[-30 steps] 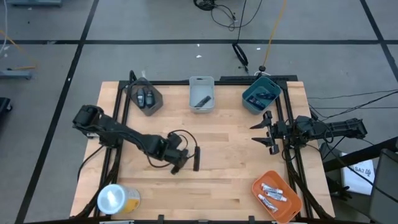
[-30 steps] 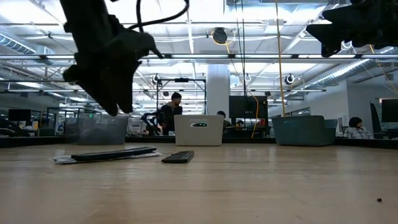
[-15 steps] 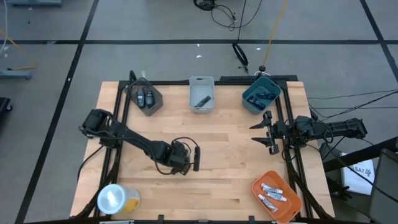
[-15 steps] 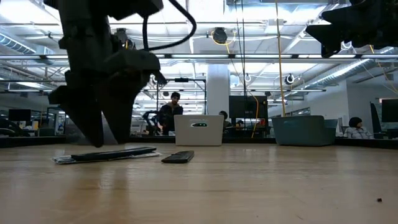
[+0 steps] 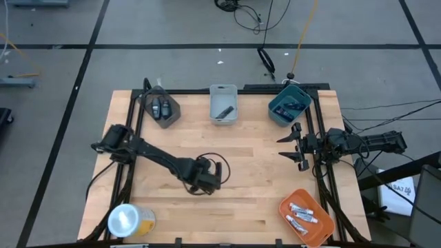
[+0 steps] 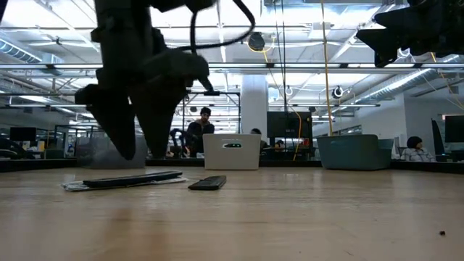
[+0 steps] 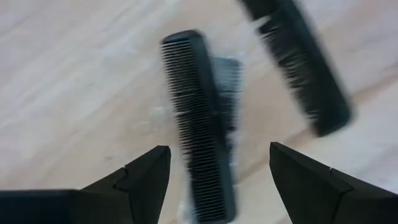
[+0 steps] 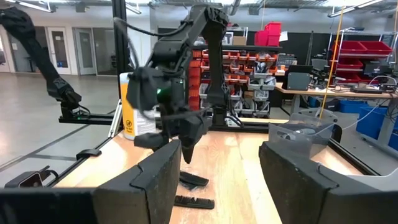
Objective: Pick & Place Travel size toiletries
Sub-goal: Put the black comb into the gray bin
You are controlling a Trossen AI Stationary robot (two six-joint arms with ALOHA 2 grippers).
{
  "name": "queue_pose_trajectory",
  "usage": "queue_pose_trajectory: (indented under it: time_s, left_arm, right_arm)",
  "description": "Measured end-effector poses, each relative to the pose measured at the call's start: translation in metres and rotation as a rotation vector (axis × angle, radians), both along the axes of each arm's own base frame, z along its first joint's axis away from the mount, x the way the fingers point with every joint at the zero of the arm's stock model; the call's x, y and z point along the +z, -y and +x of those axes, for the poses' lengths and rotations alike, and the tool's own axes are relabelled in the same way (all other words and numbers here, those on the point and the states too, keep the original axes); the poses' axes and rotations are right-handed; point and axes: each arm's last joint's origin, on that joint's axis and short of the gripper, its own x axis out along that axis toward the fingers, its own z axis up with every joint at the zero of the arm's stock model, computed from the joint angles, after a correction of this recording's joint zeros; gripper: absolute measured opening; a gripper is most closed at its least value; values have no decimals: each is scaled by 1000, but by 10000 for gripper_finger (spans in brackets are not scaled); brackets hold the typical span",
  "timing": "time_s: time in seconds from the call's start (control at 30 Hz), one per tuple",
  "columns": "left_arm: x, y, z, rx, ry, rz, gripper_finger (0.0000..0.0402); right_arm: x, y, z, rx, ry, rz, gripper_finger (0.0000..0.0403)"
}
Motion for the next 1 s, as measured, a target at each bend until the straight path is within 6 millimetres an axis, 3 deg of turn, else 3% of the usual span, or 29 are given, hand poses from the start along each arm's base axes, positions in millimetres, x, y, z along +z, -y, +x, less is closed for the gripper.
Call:
queue_pose_trajectory:
  time_s: [0.13, 0.3, 1.0]
  left_arm:
    - [-9, 0, 12, -4, -125, 32, 271]
    - [-15, 0, 21, -34, -127, 34, 271]
    - [-29, -7, 13, 4, -149, 19, 271]
  right_arm:
    - [0, 0, 0, 2, 0, 0, 210]
    - [0, 0, 0, 3, 0, 0, 210]
    - [0, 0, 0, 4, -5, 0, 210]
